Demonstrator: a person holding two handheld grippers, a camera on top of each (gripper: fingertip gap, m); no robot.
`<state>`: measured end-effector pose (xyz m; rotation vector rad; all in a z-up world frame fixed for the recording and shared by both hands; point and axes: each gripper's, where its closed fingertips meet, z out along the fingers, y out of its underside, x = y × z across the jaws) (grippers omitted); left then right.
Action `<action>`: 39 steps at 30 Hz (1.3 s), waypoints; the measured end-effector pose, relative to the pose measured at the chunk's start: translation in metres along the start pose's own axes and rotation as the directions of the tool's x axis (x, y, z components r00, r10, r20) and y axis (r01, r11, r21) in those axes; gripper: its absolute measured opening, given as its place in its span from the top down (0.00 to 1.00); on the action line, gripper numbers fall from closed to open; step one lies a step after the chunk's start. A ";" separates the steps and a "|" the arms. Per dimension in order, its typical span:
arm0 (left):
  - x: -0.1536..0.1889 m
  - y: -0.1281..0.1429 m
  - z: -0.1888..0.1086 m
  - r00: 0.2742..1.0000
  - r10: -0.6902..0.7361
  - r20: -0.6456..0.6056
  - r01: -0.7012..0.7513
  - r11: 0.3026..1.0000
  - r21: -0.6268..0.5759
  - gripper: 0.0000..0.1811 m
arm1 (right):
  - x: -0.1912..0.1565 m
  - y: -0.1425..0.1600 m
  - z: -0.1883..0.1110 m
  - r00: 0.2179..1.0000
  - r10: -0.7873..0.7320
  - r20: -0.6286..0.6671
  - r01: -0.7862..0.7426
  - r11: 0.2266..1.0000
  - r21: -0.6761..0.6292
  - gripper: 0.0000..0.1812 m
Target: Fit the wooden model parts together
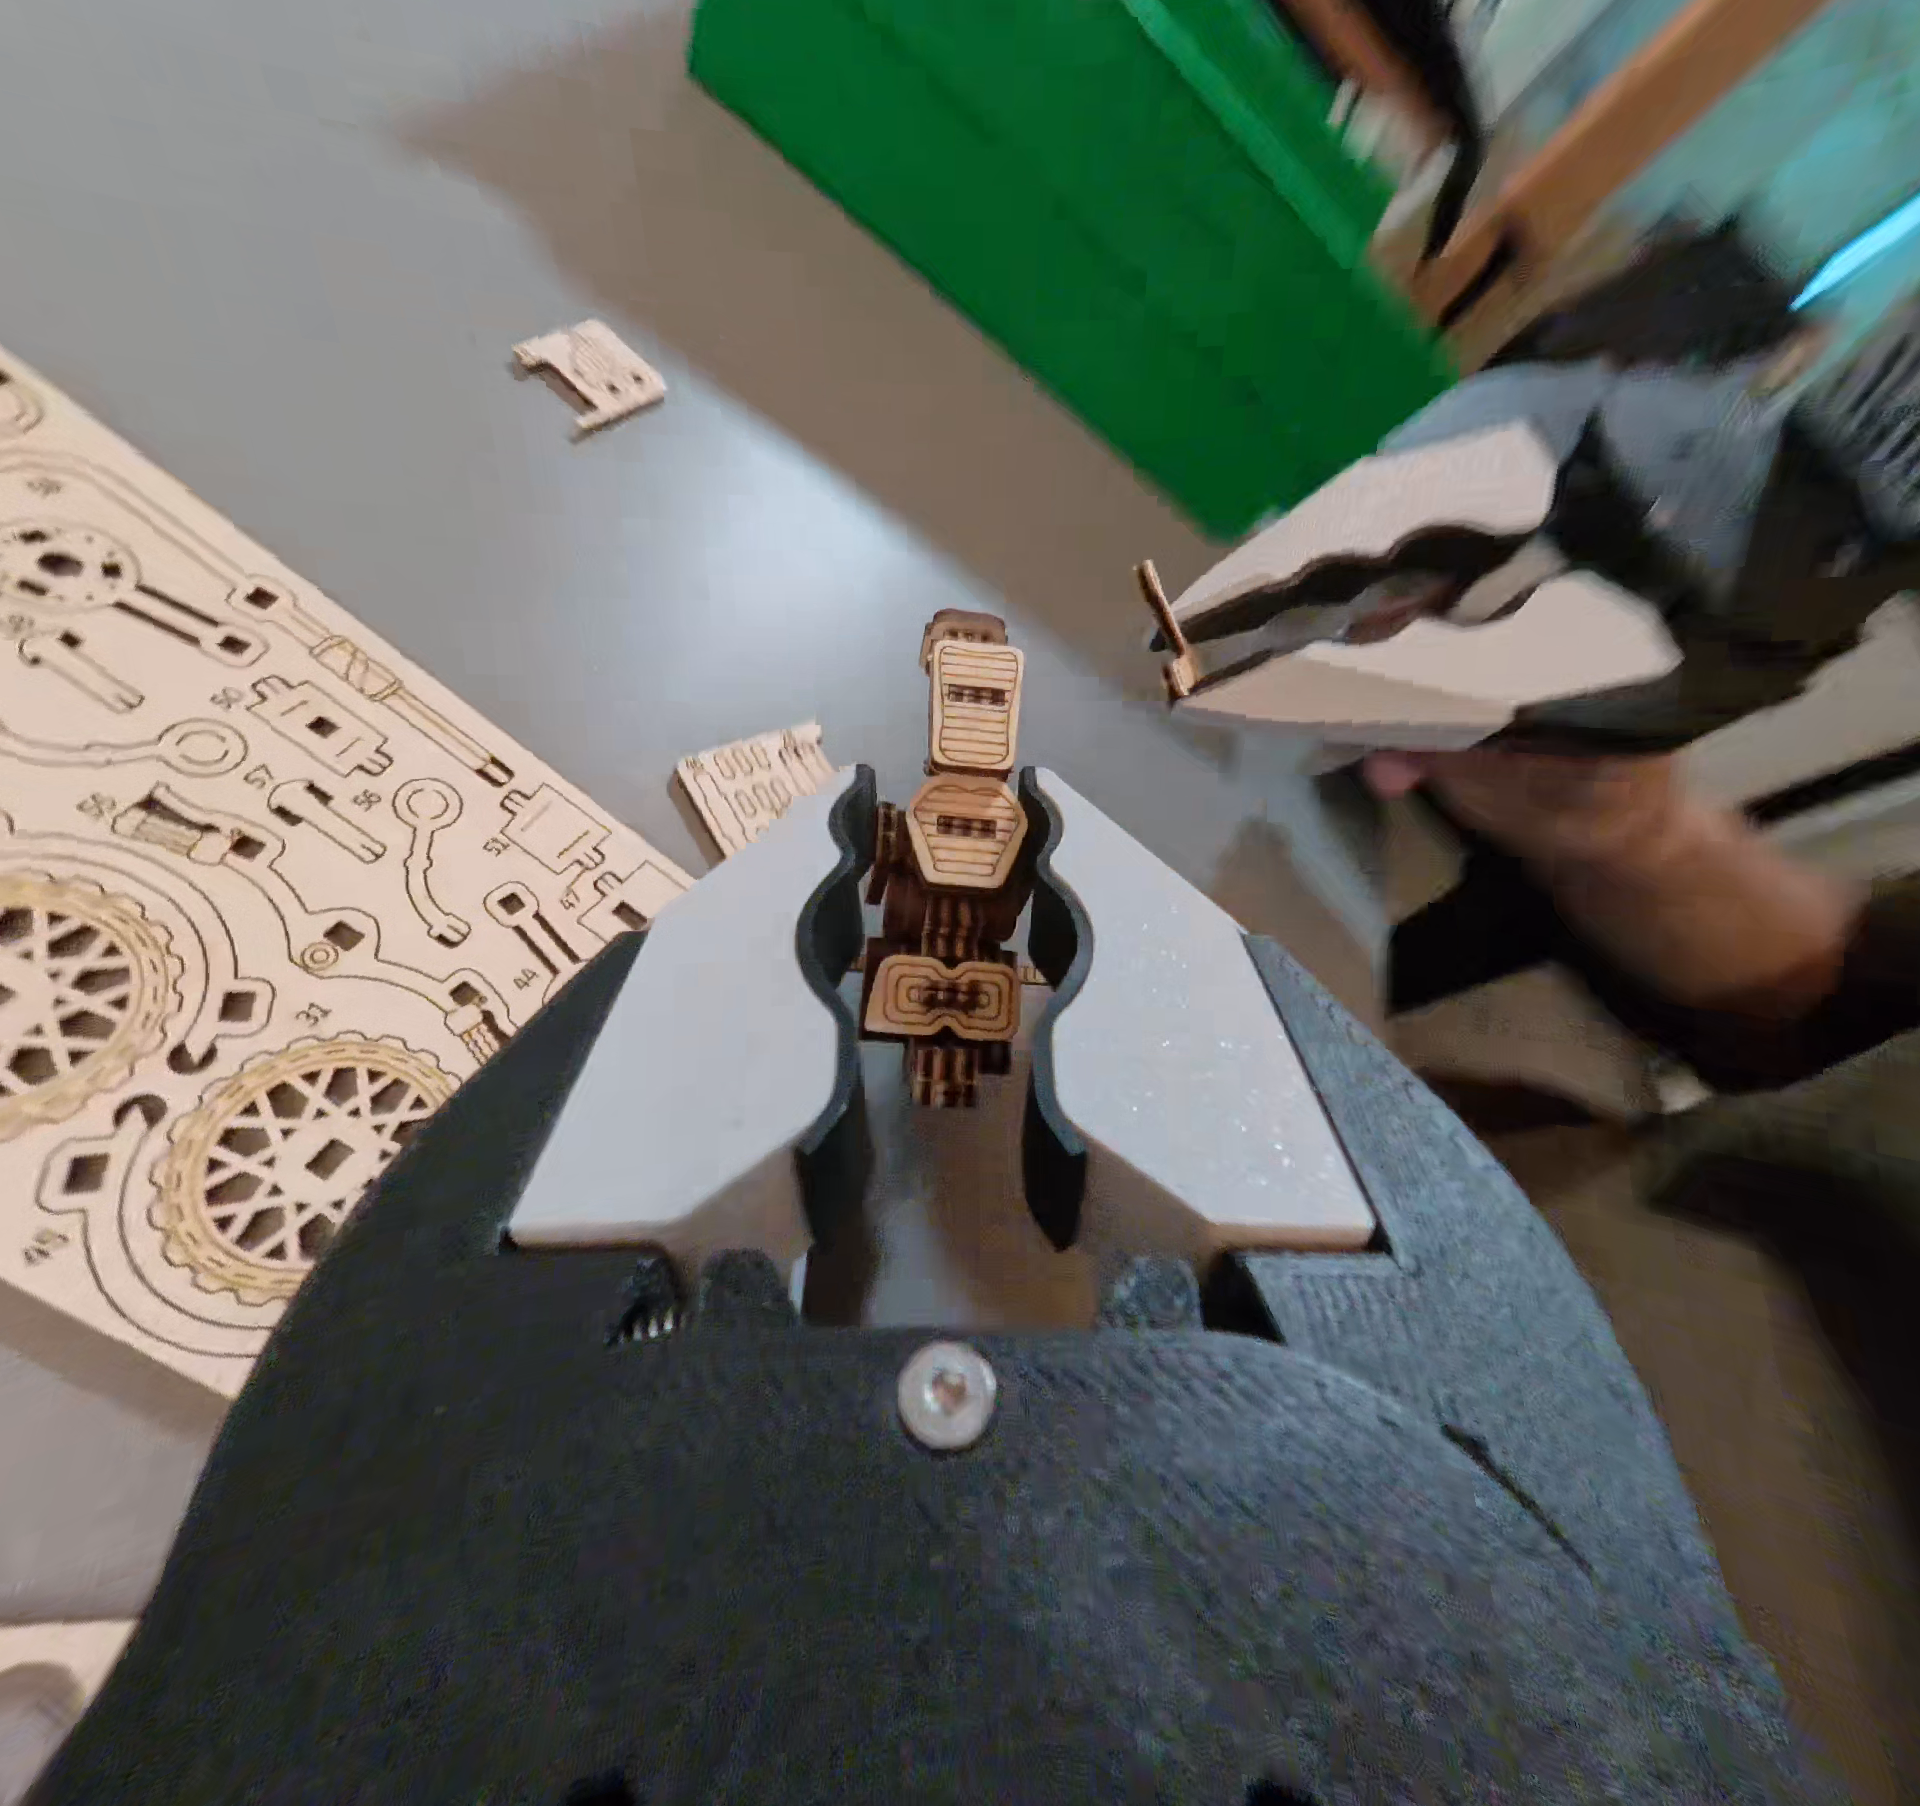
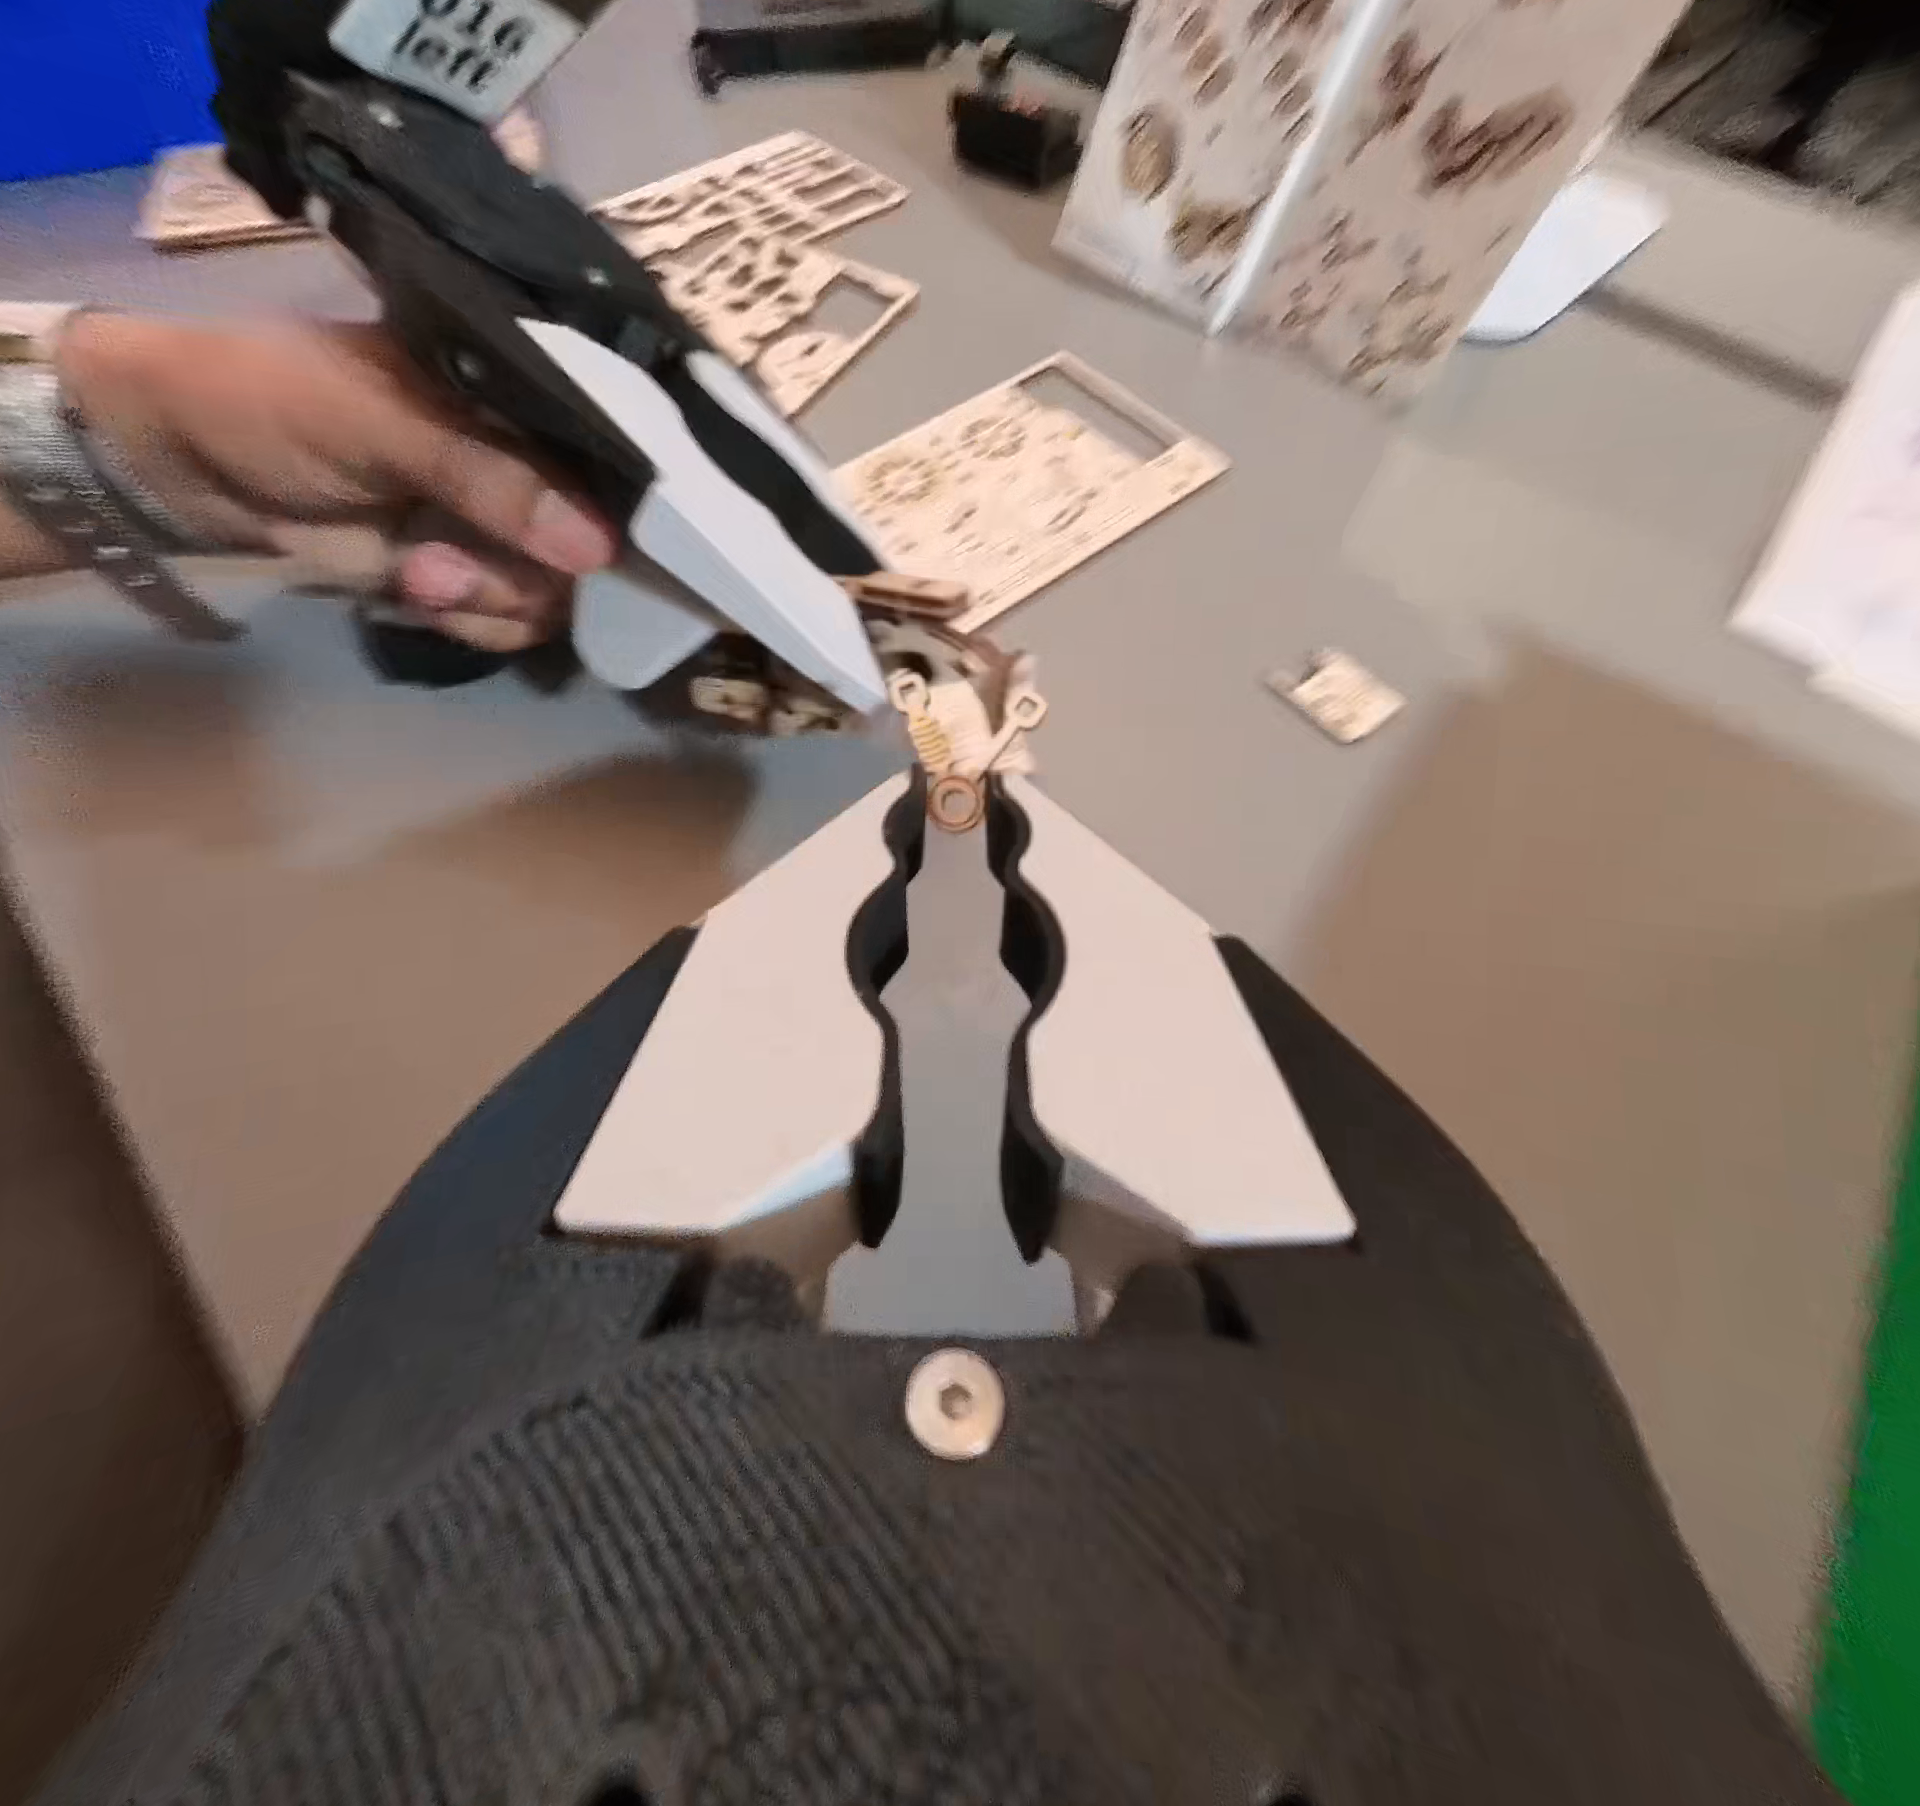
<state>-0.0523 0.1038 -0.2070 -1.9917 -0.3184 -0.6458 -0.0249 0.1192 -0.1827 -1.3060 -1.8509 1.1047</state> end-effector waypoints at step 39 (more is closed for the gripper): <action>-0.010 -0.006 -0.011 0.938 -0.312 -0.152 0.327 0.941 0.084 0.85 | -0.010 -0.008 0.050 0.978 -0.085 0.191 0.090 0.996 -0.017 0.95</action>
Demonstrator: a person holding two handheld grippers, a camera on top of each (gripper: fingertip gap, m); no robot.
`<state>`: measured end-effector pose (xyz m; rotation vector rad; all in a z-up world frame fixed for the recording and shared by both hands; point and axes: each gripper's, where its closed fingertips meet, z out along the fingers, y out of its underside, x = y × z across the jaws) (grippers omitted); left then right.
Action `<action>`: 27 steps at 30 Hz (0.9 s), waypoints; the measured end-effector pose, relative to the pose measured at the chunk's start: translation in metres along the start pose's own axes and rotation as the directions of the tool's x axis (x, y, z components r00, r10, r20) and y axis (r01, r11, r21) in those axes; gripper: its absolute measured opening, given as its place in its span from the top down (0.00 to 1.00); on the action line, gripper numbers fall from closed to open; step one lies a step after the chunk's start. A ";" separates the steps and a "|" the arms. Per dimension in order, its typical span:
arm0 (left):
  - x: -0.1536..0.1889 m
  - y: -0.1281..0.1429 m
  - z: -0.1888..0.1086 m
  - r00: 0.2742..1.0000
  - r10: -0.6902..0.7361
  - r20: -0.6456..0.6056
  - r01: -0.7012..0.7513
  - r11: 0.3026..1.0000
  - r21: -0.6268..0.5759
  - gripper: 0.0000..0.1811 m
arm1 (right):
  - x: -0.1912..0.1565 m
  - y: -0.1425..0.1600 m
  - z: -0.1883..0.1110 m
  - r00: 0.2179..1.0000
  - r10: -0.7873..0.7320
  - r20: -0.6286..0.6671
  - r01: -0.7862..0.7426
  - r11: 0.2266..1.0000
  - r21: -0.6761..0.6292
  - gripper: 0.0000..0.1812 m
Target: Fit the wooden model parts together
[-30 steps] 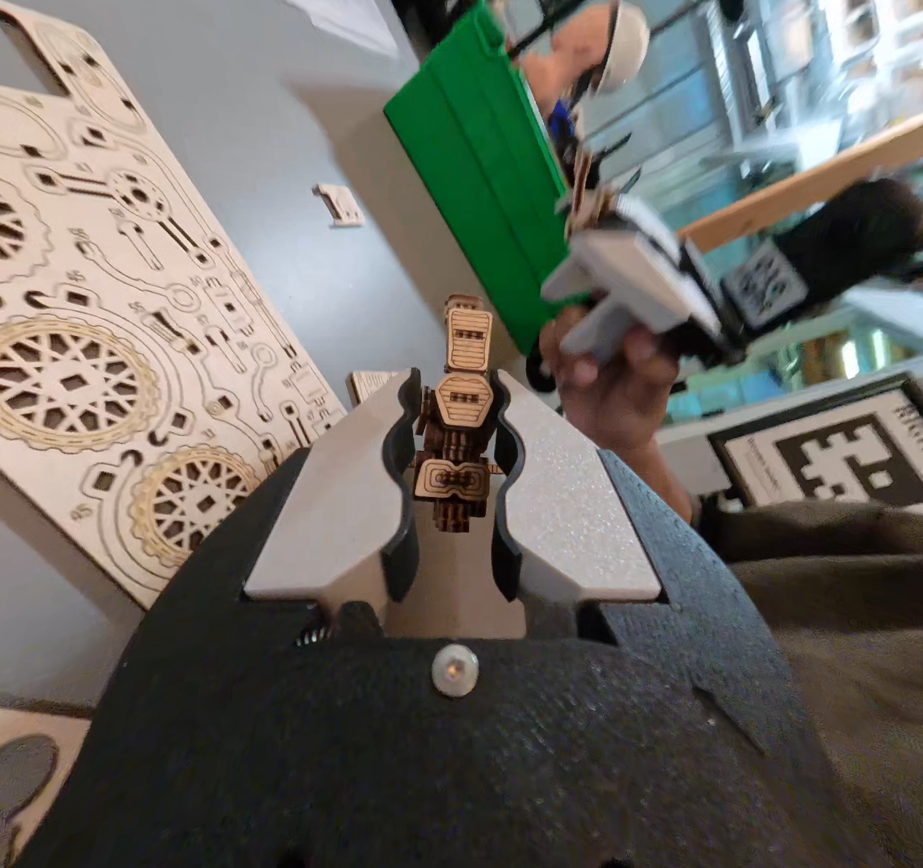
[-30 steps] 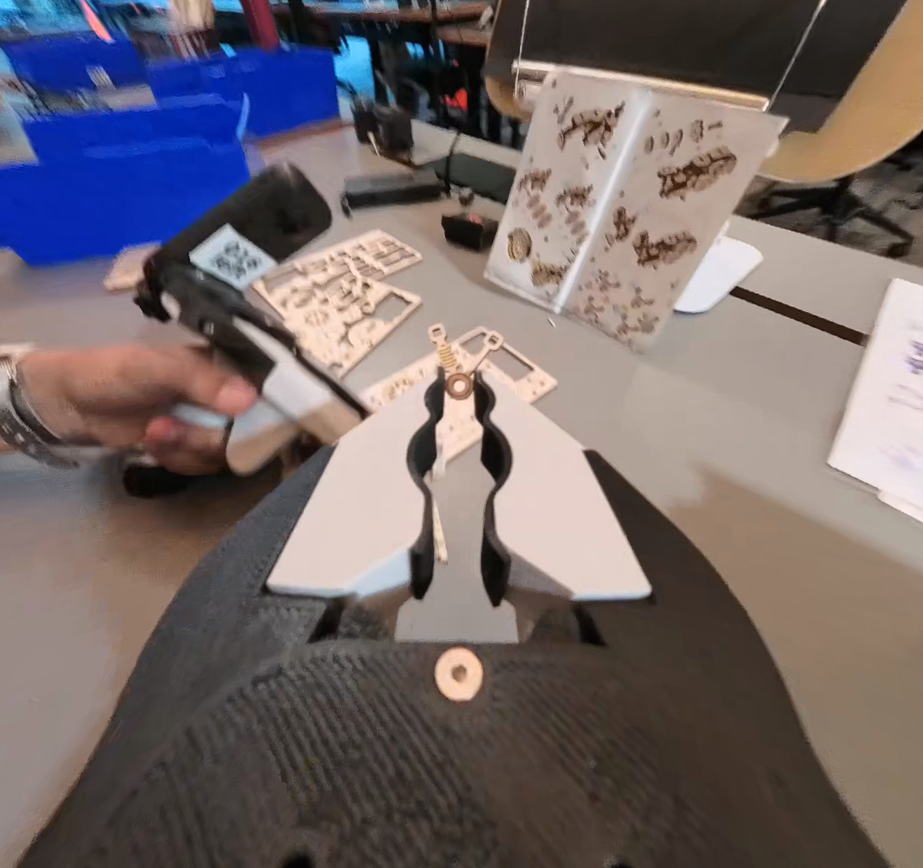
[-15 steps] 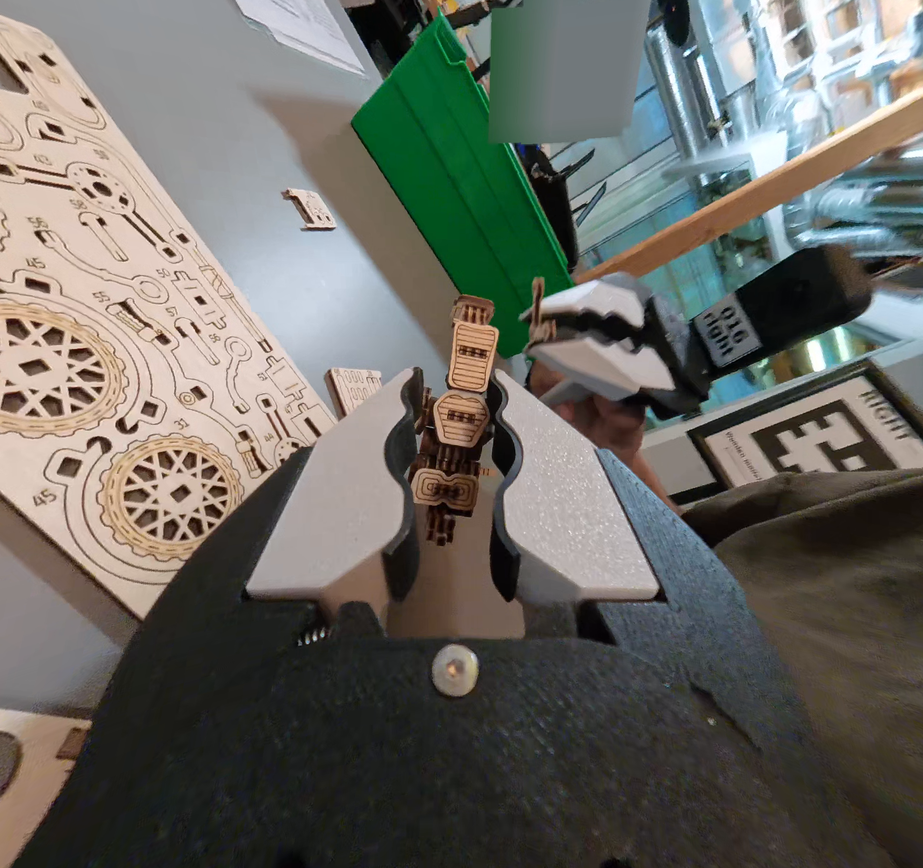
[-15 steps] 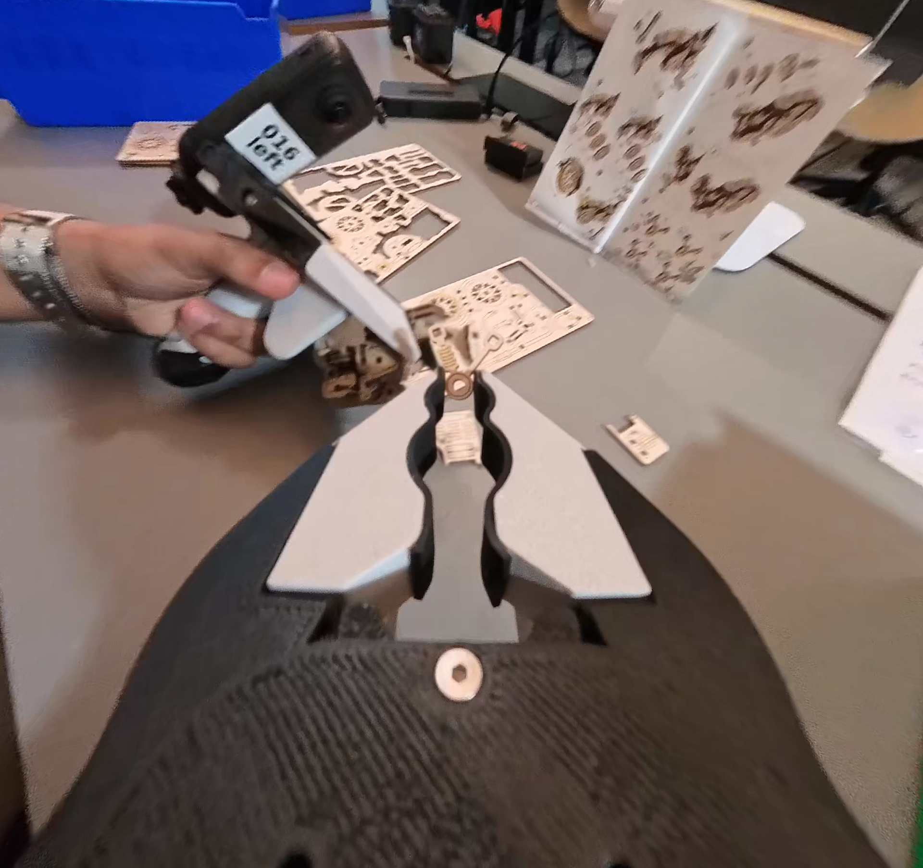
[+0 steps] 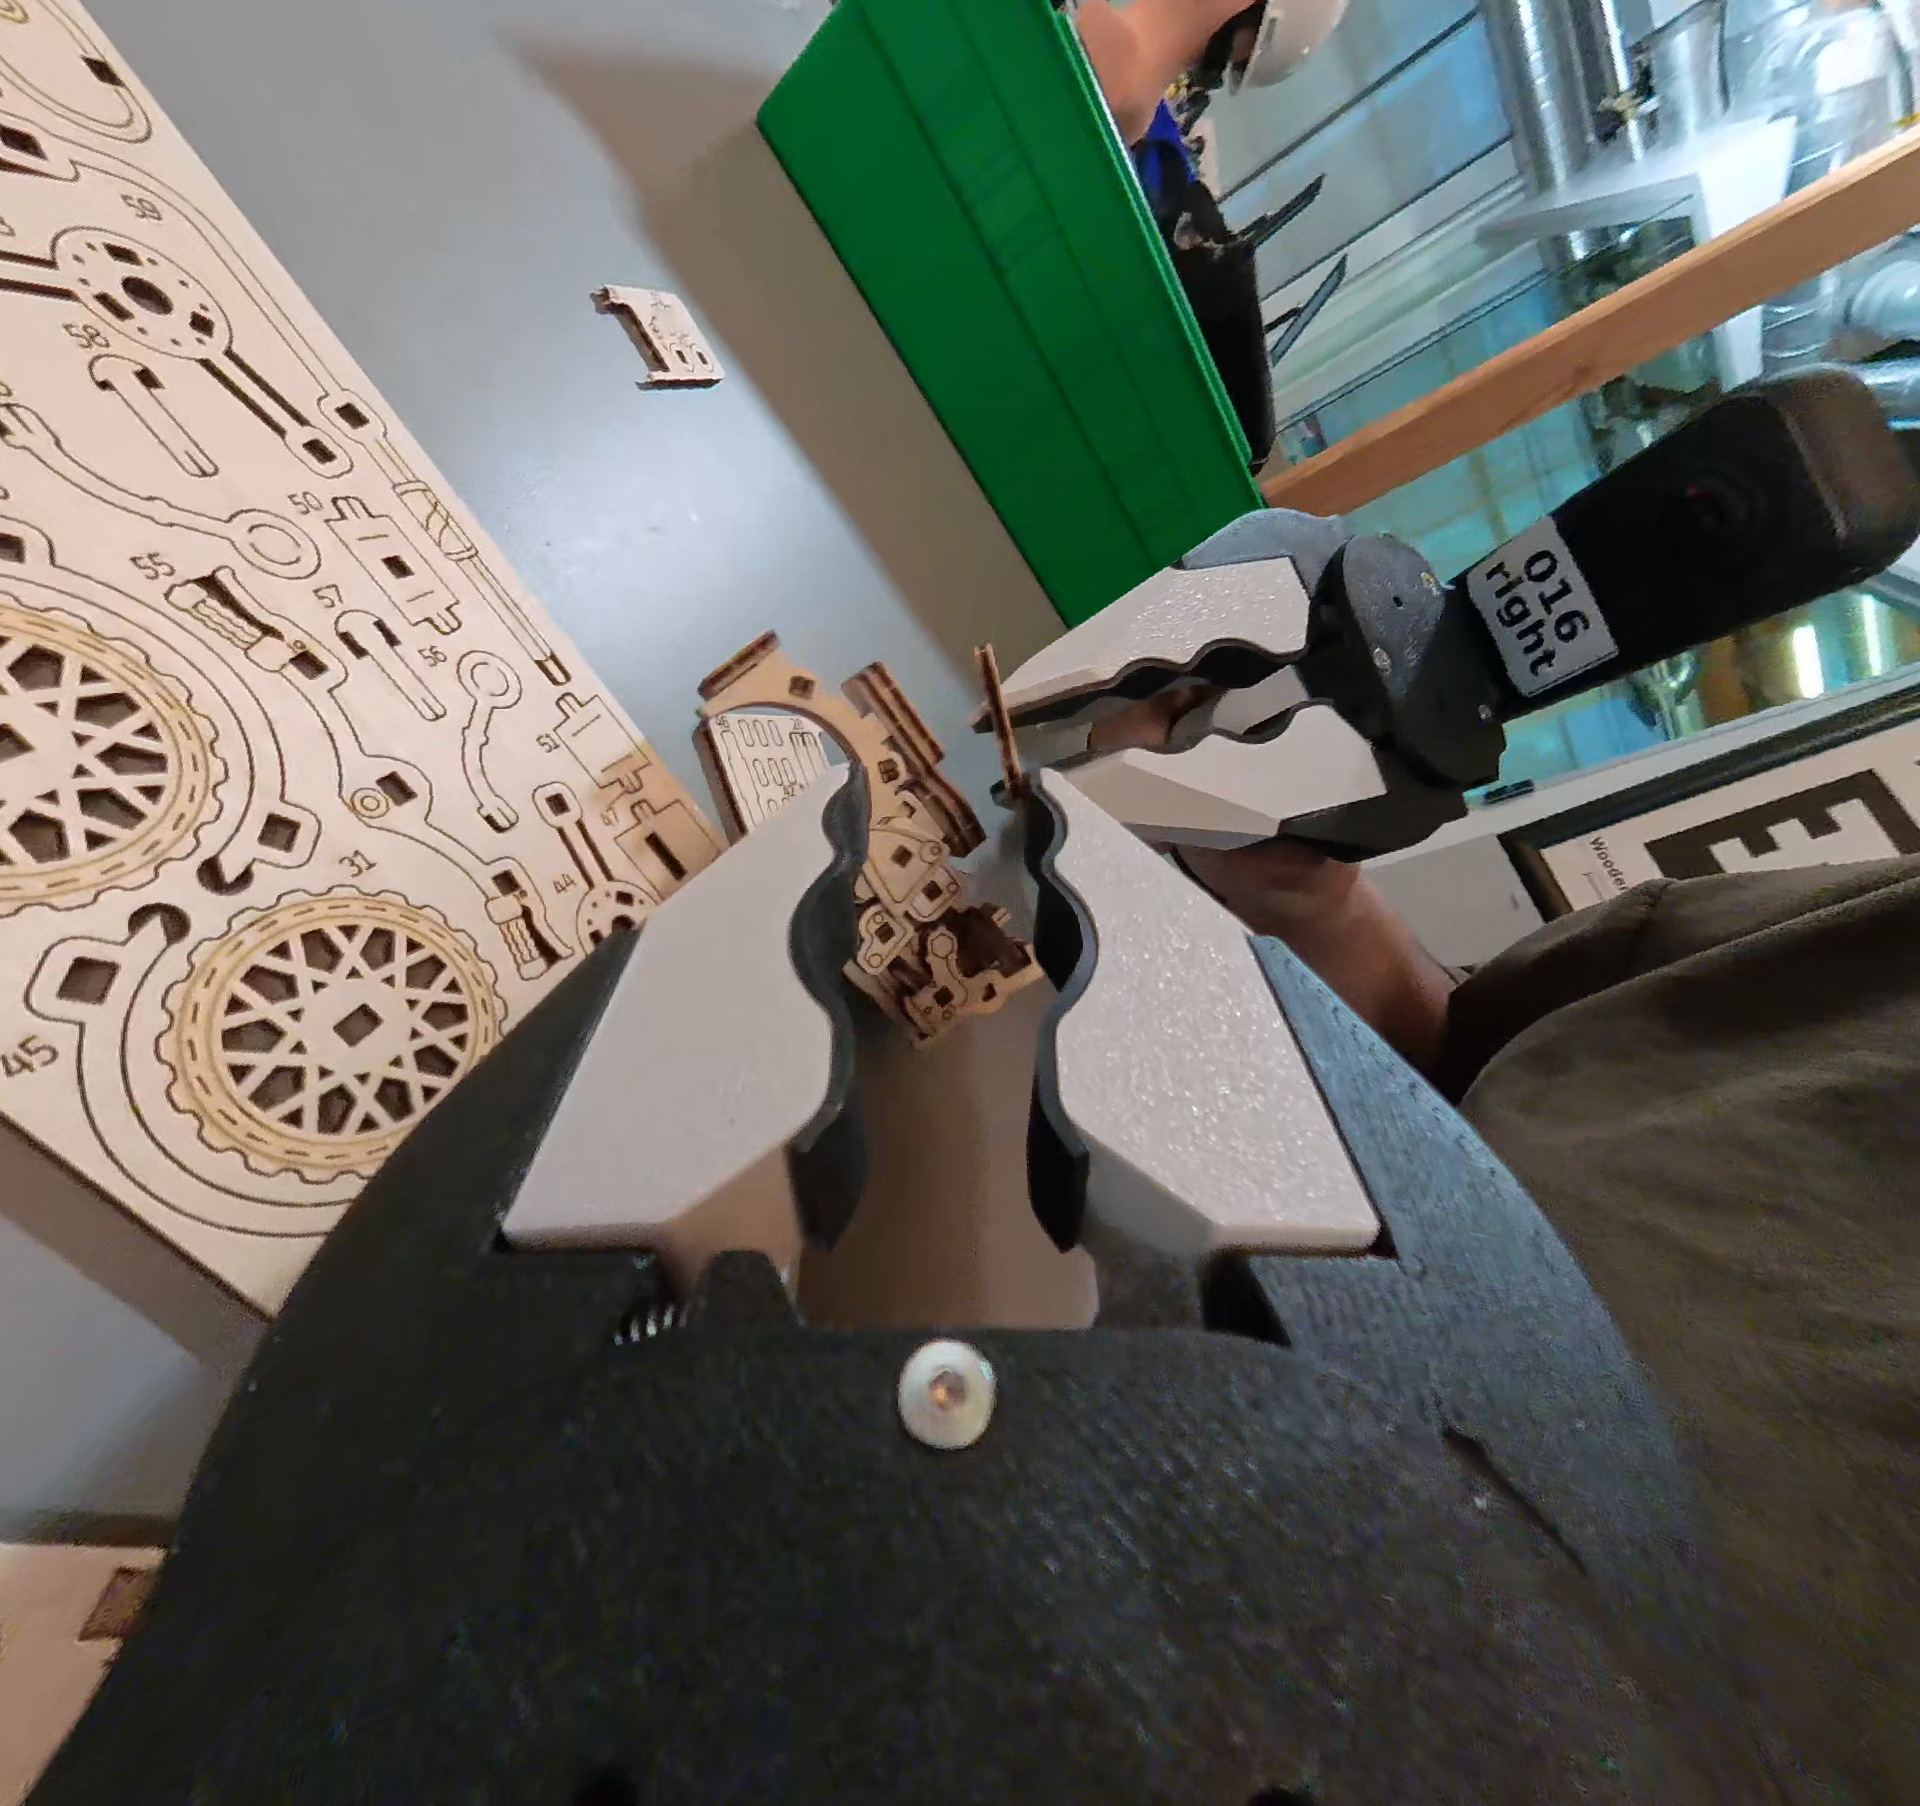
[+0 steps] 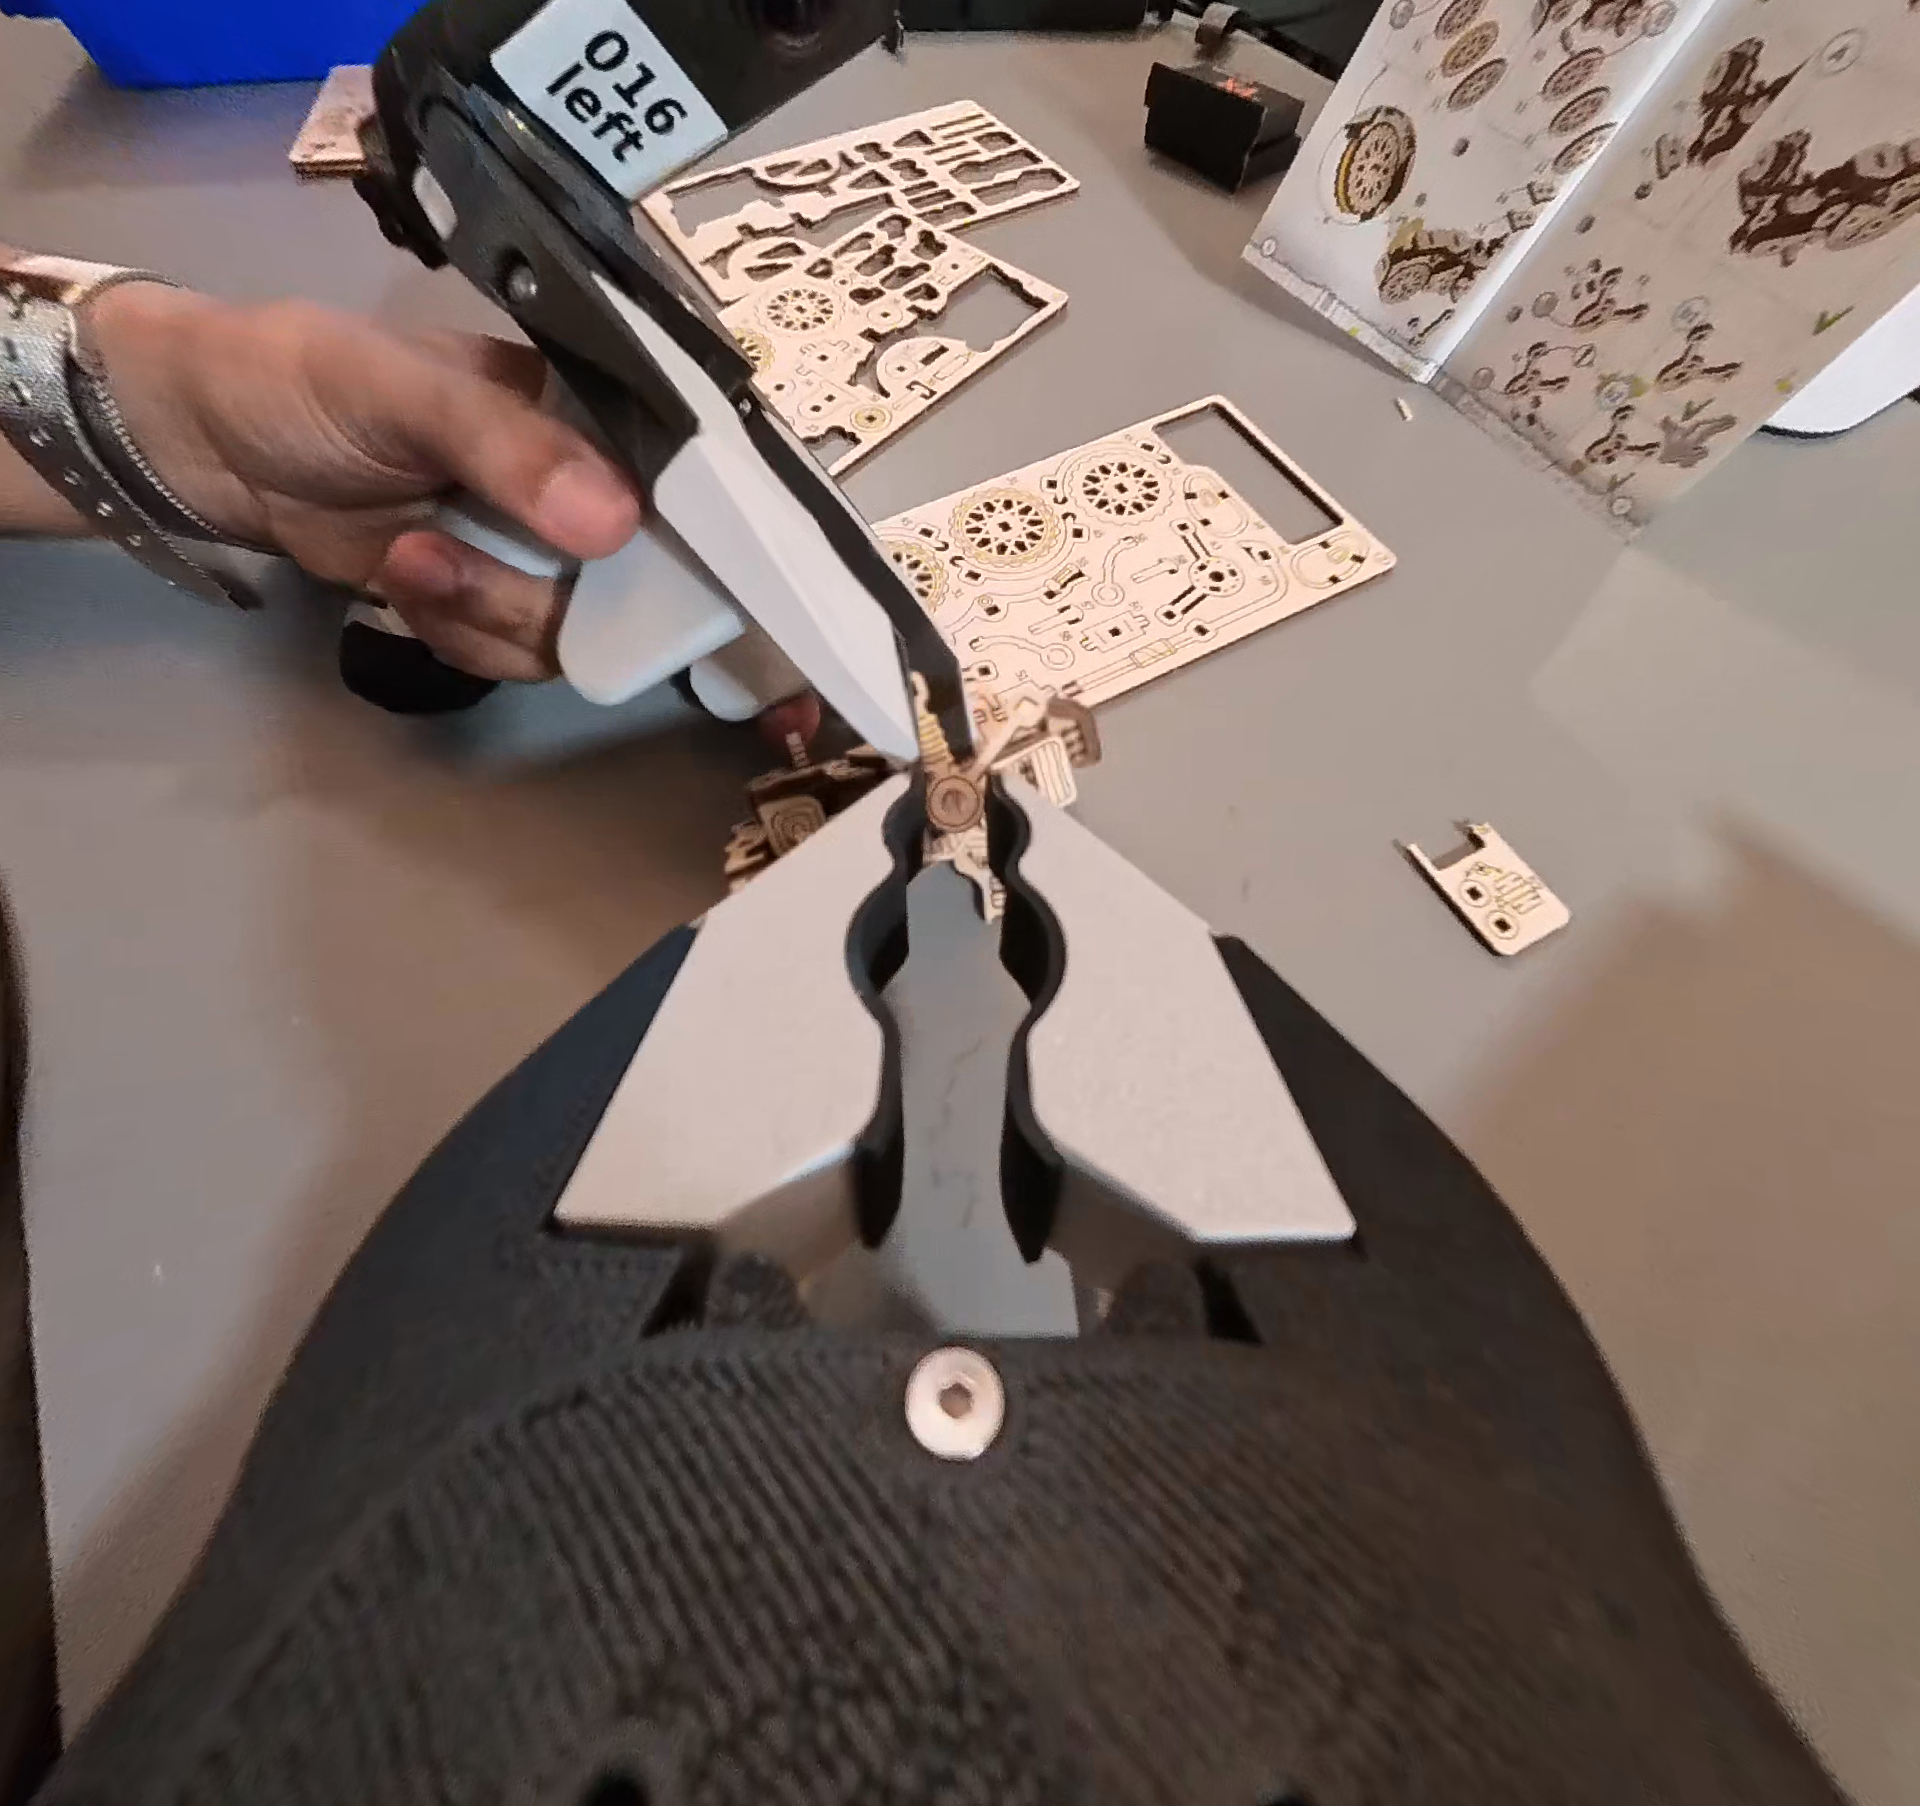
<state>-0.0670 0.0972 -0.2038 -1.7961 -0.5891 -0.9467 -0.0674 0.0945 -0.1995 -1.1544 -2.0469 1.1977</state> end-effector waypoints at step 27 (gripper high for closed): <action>-0.020 0.011 -0.002 0.294 0.823 0.485 -0.652 0.544 -0.528 0.84 | 0.031 -0.006 -0.036 0.975 0.220 -0.025 -0.216 0.970 0.112 0.95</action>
